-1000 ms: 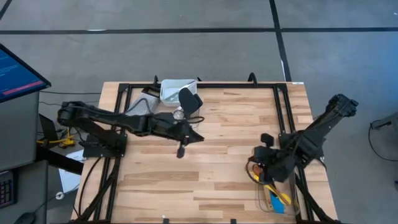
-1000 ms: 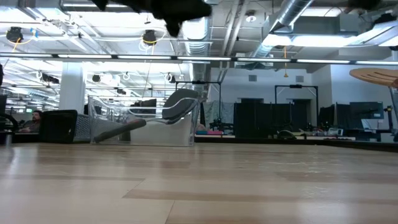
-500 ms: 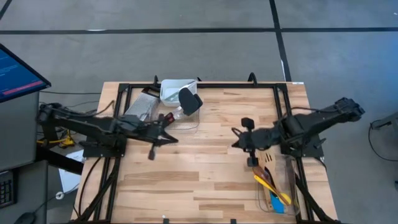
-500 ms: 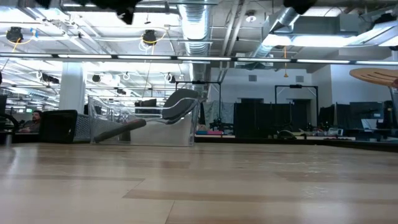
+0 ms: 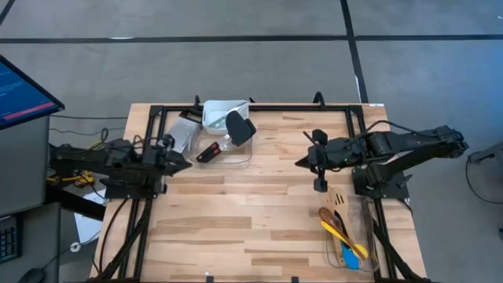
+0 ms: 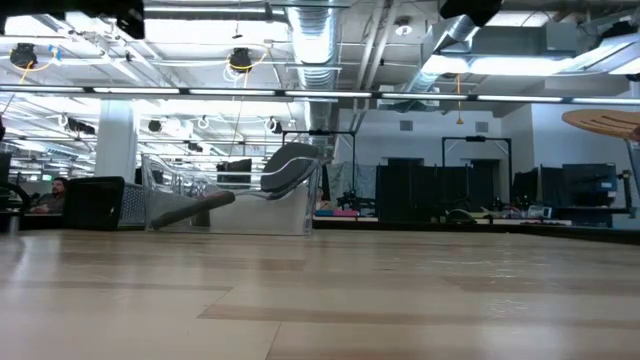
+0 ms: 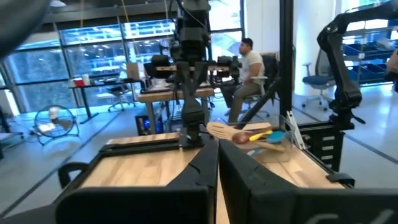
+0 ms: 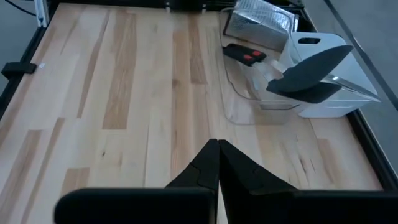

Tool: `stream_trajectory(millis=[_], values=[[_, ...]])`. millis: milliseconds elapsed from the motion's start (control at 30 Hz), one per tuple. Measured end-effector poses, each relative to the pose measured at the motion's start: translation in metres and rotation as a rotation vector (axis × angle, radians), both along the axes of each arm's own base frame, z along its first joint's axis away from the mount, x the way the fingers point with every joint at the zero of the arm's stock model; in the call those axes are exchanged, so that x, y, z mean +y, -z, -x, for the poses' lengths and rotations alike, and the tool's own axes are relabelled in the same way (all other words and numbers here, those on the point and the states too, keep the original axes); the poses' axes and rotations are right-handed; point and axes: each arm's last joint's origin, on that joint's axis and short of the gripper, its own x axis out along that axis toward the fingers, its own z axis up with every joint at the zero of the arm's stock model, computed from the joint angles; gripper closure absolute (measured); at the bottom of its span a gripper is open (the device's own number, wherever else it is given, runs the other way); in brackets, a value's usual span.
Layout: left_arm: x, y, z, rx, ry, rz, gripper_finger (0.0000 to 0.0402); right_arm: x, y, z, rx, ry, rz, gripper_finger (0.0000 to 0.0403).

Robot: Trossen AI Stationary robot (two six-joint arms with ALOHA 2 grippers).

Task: Pick & Place Kitchen Items
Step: Return to Home Position

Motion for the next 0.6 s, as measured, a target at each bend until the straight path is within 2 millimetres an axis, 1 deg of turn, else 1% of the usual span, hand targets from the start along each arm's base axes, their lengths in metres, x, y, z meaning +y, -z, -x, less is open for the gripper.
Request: stream_trajectory(millis=[133,233,333,500,600], values=[[0.002,0.002,0.014,0.006,-0.006,-0.017,0.04,0.0,-0.001,0.003,-0.001,-0.016,0.018,0.0403],[0.003,0.005,0.019,0.022,-0.006,-0.021,0.04,-0.001,-0.006,0.008,-0.024,-0.017,0.016,0.0403],[0.003,0.008,0.019,0.029,-0.006,-0.027,0.04,-0.002,-0.009,0.012,-0.039,-0.028,0.029,0.0403],[0.003,0.026,0.016,0.072,-0.013,-0.079,0.04,-0.003,-0.013,0.018,-0.062,-0.031,0.03,0.0403],[0.003,0.029,0.018,0.06,-0.019,-0.076,0.04,-0.004,-0.014,0.021,-0.066,-0.031,0.029,0.0403]])
